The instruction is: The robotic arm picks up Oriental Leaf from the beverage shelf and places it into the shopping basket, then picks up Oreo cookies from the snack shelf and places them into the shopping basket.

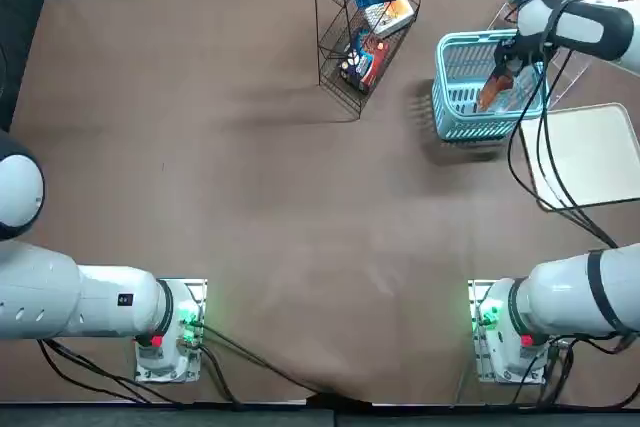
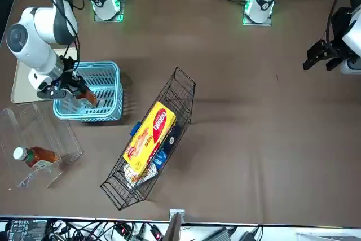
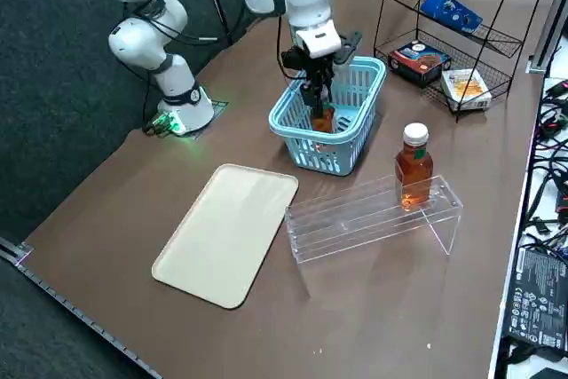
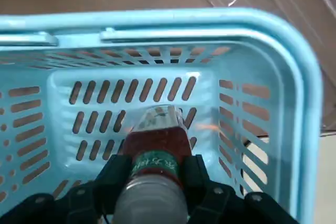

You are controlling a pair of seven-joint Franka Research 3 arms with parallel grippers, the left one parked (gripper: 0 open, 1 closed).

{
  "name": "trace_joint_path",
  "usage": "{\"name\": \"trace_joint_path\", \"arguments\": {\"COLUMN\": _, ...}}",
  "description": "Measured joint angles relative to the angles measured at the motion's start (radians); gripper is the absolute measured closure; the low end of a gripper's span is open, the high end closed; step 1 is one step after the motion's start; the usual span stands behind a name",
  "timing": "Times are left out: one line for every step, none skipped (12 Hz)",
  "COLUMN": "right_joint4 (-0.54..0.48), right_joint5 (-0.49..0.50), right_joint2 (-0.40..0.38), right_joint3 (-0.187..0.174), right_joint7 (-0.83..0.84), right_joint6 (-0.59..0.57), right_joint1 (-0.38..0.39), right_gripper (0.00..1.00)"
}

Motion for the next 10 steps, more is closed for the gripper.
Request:
{"name": "trace_joint_path", "arguments": {"right_joint4": -0.001, "right_joint5": 0.0, "right_joint2": 0.014, "right_joint3": -0.001, "right_joint7": 0.0, "right_joint6": 0.009, "right_joint1": 0.0, "right_gripper": 0.44}}
{"name": "trace_joint_path", "arguments": {"right_joint4": -0.001, "right_joint5": 0.0, "right_joint2": 0.035, "right_joint3": -0.001, "right_joint7": 0.001, "right_joint6": 0.017, "right_joint1": 0.0, "right_gripper": 0.44}}
{"name": "trace_joint_path", "arguments": {"right_joint4": -0.001, "right_joint5": 0.0, "right_joint2": 0.04, "right_joint3": -0.001, "right_joint7": 0.001, "right_joint6": 0.019, "right_joint1": 0.0, "right_gripper": 0.44}}
{"name": "trace_joint_path", "arguments": {"right_joint4": 0.0, "right_joint5": 0.0, "right_joint2": 0.043, "right_joint3": -0.001, "right_joint7": 0.002, "right_joint6": 0.019, "right_joint1": 0.0, "right_gripper": 0.44}}
{"name": "trace_joint_path", "arguments": {"right_joint4": 0.0, "right_joint5": 0.0, "right_joint2": 0.043, "right_joint3": -0.002, "right_joint7": 0.004, "right_joint6": 0.019, "right_joint1": 0.0, "right_gripper": 0.38}}
{"name": "trace_joint_path", "arguments": {"right_joint4": 0.003, "right_joint5": 0.0, "right_joint2": 0.043, "right_joint3": -0.003, "right_joint7": 0.004, "right_joint6": 0.019, "right_joint1": 0.0, "right_gripper": 0.28}}
{"name": "trace_joint_path", "arguments": {"right_joint4": 0.01, "right_joint5": 0.0, "right_joint2": 0.041, "right_joint3": -0.003, "right_joint7": 0.005, "right_joint6": 0.019, "right_joint1": 0.0, "right_gripper": 0.17}}
{"name": "trace_joint_path", "arguments": {"right_joint4": 0.021, "right_joint5": 0.0, "right_joint2": 0.039, "right_joint3": -0.003, "right_joint7": 0.007, "right_joint6": 0.014, "right_joint1": 0.0, "right_gripper": 0.05}}
{"name": "trace_joint_path", "arguments": {"right_joint4": 0.038, "right_joint5": 0.0, "right_joint2": 0.037, "right_joint3": -0.003, "right_joint7": 0.01, "right_joint6": -0.002, "right_joint1": 0.0, "right_gripper": 0.0}}
{"name": "trace_joint_path", "arguments": {"right_joint4": 0.062, "right_joint5": 0.0, "right_joint2": 0.036, "right_joint3": -0.003, "right_joint7": 0.012, "right_joint6": -0.034, "right_joint1": 0.0, "right_gripper": 0.0}}
